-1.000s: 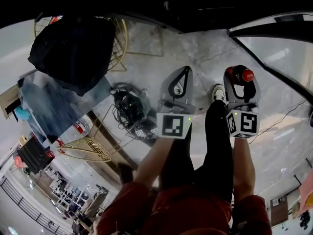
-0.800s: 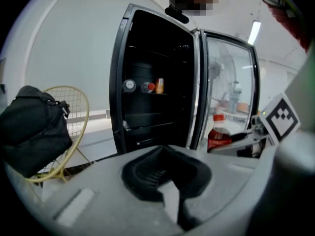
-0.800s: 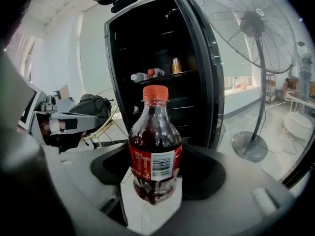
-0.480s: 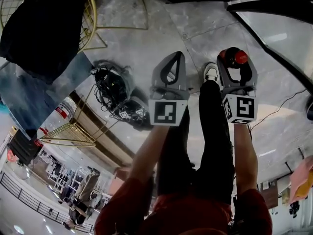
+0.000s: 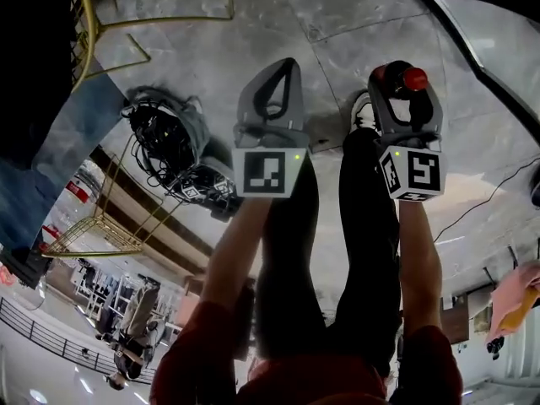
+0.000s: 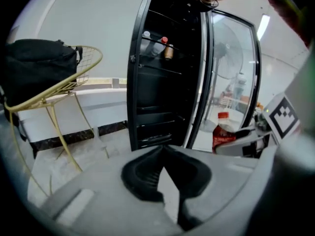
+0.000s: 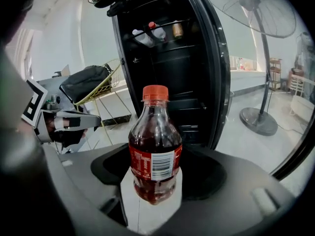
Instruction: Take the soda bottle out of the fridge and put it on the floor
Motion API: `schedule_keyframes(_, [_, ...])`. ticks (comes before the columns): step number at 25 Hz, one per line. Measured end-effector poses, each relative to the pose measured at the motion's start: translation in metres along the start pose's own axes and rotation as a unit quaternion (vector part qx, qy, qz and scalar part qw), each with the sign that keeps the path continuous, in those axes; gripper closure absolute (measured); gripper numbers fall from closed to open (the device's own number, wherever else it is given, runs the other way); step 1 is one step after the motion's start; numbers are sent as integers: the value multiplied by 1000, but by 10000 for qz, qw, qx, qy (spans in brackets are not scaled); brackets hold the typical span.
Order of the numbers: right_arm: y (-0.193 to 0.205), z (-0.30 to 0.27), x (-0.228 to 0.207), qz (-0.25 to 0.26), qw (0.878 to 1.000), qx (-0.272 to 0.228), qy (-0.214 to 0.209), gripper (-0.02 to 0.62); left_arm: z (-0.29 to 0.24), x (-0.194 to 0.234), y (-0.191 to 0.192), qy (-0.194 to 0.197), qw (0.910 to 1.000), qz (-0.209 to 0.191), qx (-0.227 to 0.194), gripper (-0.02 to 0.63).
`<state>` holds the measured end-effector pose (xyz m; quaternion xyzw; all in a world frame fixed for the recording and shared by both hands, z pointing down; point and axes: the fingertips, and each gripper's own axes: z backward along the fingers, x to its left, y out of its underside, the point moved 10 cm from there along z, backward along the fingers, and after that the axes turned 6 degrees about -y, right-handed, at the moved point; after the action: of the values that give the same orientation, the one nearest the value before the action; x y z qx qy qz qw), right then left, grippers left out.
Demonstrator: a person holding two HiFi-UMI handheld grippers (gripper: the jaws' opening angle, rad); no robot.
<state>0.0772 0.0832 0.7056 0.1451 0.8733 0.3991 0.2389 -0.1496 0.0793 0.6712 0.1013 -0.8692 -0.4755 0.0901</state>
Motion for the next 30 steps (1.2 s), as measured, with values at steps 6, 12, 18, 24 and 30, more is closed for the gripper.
schedule_keyframes(6, [58, -43, -12, 201, 9996, 127, -115, 291, -27, 6, 69, 115, 9999, 20, 9, 606])
schedule_keyframes(12, [115, -75, -31, 481, 9982, 346, -107, 291, -58, 4, 129, 199, 9997, 103, 27, 606])
schedule_keyframes(18, [163, -111, -52, 491, 9973, 537, -8, 291, -92, 9, 176, 241, 9997, 43, -29, 606])
schedule_keyframes(24, [196, -137, -62, 539, 9961, 697, -21, 291, -105, 10, 203, 269, 9996, 39, 30, 606])
schedule_keyframes(30, [202, -159, -76, 529, 9954, 794, -46, 291, -108, 10, 212, 338, 9994, 33, 95, 606])
